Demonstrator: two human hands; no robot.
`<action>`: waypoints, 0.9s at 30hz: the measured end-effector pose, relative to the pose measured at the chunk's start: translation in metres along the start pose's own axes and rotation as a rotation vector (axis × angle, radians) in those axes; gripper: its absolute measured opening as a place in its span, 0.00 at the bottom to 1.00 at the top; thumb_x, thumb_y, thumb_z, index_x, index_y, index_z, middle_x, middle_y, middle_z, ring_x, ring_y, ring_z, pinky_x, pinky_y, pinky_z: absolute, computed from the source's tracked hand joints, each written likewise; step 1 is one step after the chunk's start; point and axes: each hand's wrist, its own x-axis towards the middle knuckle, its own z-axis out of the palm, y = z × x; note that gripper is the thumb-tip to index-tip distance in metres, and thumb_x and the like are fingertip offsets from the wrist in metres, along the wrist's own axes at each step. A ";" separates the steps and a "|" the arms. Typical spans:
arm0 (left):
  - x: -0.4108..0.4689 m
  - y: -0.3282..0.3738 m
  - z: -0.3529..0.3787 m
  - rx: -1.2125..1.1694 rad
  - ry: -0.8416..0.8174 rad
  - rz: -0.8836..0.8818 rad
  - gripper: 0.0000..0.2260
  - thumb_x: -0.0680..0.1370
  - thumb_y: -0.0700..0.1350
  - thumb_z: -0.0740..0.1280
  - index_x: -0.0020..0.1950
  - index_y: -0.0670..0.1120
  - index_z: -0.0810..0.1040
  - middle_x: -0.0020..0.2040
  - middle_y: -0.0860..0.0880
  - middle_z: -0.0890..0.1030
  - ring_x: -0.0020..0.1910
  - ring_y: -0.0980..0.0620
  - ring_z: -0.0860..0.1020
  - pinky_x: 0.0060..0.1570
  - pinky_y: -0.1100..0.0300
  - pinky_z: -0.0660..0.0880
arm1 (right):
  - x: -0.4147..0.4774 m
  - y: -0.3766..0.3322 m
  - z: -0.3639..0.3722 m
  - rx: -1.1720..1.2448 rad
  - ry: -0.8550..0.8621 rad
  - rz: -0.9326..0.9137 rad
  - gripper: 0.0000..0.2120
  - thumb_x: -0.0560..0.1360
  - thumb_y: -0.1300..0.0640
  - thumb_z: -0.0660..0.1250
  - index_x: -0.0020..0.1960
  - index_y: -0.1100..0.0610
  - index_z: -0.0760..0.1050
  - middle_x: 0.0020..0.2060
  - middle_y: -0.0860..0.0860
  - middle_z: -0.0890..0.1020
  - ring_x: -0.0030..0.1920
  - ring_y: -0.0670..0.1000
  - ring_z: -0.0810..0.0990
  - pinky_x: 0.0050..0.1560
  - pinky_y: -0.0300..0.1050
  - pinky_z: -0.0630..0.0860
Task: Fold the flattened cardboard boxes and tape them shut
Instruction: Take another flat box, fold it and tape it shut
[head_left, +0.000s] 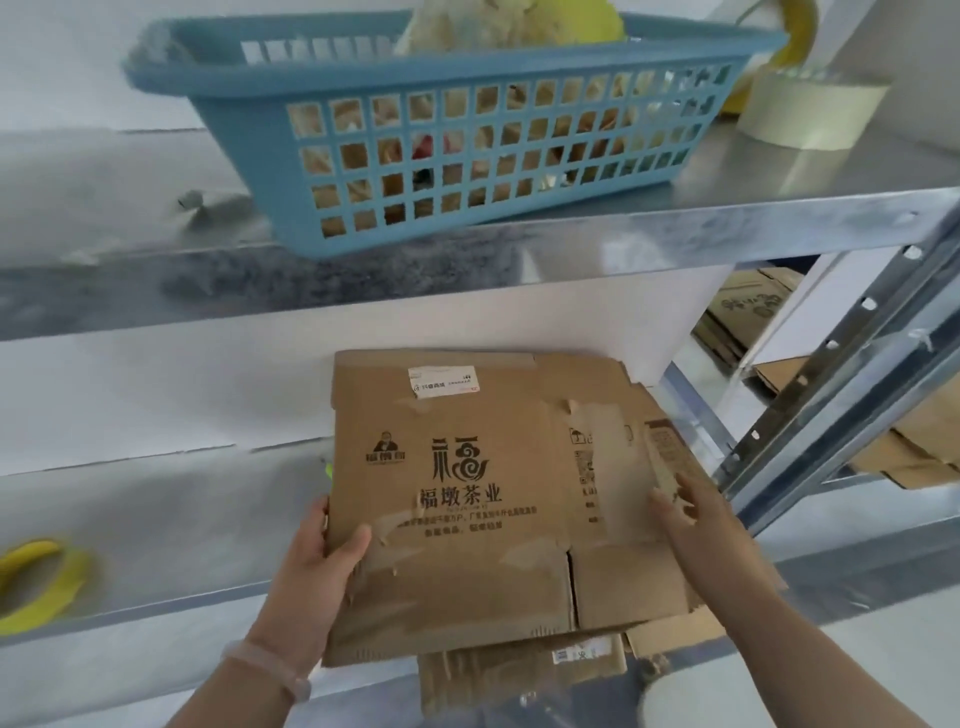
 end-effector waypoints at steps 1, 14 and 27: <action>-0.002 0.007 -0.013 0.008 -0.002 0.034 0.13 0.79 0.40 0.65 0.53 0.59 0.77 0.51 0.49 0.84 0.48 0.45 0.84 0.42 0.45 0.81 | -0.001 -0.010 0.005 0.045 -0.025 -0.023 0.29 0.78 0.34 0.56 0.75 0.44 0.62 0.68 0.49 0.73 0.65 0.51 0.72 0.65 0.56 0.70; -0.009 0.071 -0.155 0.213 0.248 0.445 0.14 0.79 0.43 0.68 0.60 0.58 0.73 0.56 0.57 0.81 0.56 0.61 0.78 0.51 0.63 0.74 | -0.046 -0.136 0.084 0.587 -0.288 -0.294 0.17 0.75 0.50 0.71 0.60 0.38 0.71 0.54 0.41 0.83 0.54 0.43 0.81 0.55 0.51 0.79; -0.017 0.087 -0.212 0.290 0.092 0.478 0.37 0.71 0.51 0.71 0.76 0.62 0.56 0.69 0.63 0.69 0.66 0.60 0.71 0.59 0.64 0.75 | -0.115 -0.207 0.137 0.521 -0.070 -0.700 0.32 0.74 0.49 0.69 0.68 0.25 0.58 0.65 0.41 0.73 0.65 0.43 0.74 0.62 0.51 0.78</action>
